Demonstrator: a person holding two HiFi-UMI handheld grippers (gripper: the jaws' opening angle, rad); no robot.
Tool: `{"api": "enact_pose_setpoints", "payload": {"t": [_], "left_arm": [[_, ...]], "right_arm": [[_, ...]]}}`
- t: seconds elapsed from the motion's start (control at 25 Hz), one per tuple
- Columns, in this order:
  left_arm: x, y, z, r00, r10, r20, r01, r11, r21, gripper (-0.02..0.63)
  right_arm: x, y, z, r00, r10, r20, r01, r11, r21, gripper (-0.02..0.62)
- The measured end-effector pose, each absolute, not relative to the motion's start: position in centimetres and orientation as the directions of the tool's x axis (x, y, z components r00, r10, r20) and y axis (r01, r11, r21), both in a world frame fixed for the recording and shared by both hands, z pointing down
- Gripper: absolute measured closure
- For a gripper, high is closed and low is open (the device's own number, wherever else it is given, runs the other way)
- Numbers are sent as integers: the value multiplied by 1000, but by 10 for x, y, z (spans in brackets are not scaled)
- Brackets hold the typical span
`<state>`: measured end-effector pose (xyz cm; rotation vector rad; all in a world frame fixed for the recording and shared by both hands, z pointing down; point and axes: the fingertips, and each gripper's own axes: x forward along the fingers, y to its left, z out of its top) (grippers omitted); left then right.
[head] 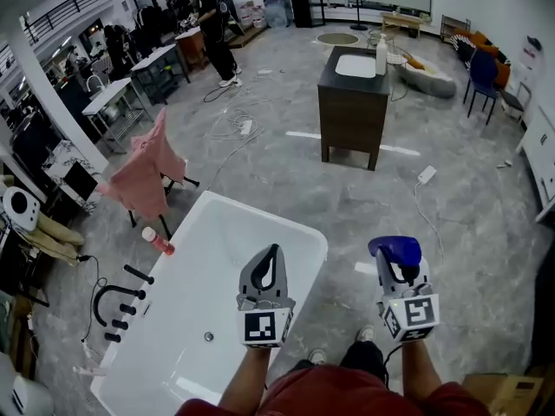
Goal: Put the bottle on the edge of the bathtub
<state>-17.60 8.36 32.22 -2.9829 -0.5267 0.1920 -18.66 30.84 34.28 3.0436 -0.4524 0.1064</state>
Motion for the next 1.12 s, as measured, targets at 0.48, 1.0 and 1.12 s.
{"api": "enact_pose_setpoints", "payload": {"t": [0.48,1.0,1.12], "left_arm": [[-33,170,349,978,190,-81,175,-971,-163,601],[64,246,343,996,16,-82,1,-983,-186,601],[77,240,343,997,-21,-74,-35,-982,-187,601]], "right_arm": [[-5,401,362,898,-431,82,-435,-900,35,446],[131,462,362,802,-592,79,-595,-803,24,446],[152,453,363,778,-623,80,-626,-780,10,446]]}}
